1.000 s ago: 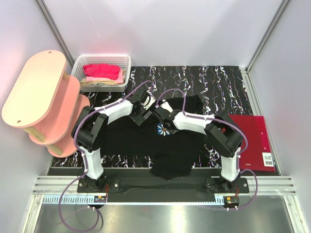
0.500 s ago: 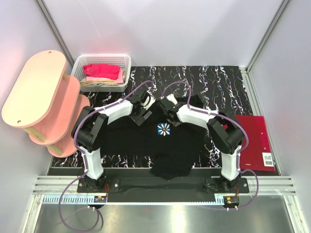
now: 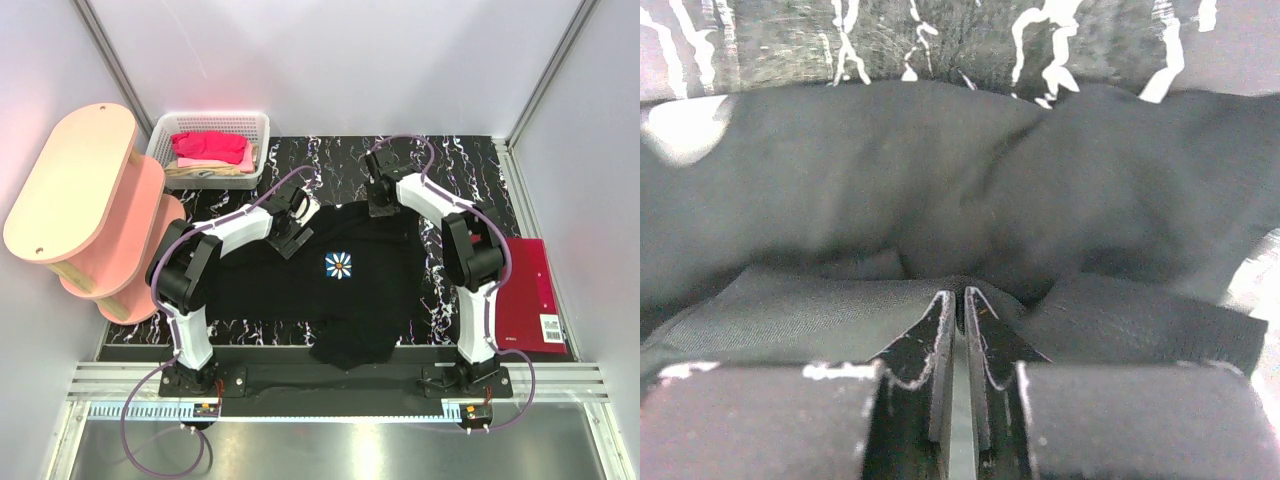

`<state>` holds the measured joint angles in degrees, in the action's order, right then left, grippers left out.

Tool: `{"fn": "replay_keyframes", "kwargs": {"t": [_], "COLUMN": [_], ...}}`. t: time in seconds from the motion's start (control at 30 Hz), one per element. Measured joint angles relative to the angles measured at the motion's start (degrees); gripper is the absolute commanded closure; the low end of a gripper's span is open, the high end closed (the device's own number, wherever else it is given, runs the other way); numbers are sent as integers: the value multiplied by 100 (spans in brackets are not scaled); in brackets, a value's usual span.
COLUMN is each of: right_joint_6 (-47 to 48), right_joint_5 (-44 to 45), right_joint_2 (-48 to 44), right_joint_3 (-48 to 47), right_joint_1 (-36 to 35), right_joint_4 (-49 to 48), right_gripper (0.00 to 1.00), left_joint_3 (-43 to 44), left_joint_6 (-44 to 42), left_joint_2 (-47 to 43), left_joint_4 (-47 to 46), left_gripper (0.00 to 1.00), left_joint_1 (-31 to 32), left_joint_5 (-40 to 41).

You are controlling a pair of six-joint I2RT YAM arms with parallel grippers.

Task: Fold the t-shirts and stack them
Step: Fold the tshirt

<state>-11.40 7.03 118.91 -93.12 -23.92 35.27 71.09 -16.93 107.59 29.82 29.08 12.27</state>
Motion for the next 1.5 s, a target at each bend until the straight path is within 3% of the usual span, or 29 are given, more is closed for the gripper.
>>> {"fn": "replay_keyframes", "kwargs": {"t": [0.1, 0.33, 0.5, 0.67, 0.97, 1.3, 1.5], "right_joint_6": [-68, -175, -343, -820, -1718, -2017, -2013], "right_joint_5": [-151, 33, 815, 1399, 1071, 540, 525], "right_joint_2": [341, 761, 931, 236, -1528, -1421, -861], "right_joint_3": [-155, -748, -1274, -479, 1606, 1897, 1650], "right_joint_1": [33, 31, 37, 57, 68, 68, 74], "right_joint_4": [57, 350, 704, 962, 999, 551, 343], "right_gripper": [62, 45, 35, 36, 45, 49, 53], "left_joint_3": [-13, -61, -74, -74, -74, -74, -74], "left_joint_6": [0, 0, -4, -4, -2, -2, 2], "left_joint_2": [-11, -42, -57, -61, -61, -61, -61], "left_joint_4": [-4, -7, 9, 46, 50, 50, 50], "left_gripper": [13, 13, 13, 14, 14, 14, 14], "left_joint_1": [0, 0, -2, -2, -2, -2, -2], "left_joint_5": [2, 2, 2, 2, 0, 0, -4]}}
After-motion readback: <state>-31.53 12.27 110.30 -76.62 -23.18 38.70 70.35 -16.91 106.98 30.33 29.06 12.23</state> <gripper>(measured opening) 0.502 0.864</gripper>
